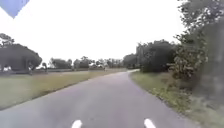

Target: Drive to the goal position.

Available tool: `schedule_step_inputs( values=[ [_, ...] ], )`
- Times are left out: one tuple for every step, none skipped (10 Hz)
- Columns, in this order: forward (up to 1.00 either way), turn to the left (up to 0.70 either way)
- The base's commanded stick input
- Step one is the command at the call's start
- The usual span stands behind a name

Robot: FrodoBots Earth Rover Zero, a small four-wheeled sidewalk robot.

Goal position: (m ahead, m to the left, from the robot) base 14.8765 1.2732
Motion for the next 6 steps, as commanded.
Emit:
schedule_step_inputs(
  values=[
    [0.85,0.00],
    [0.85,0.00],
    [0.85,0.00],
    [0.85,0.00],
    [0.85,0.00],
    [0.85,0.00]
  ],
)
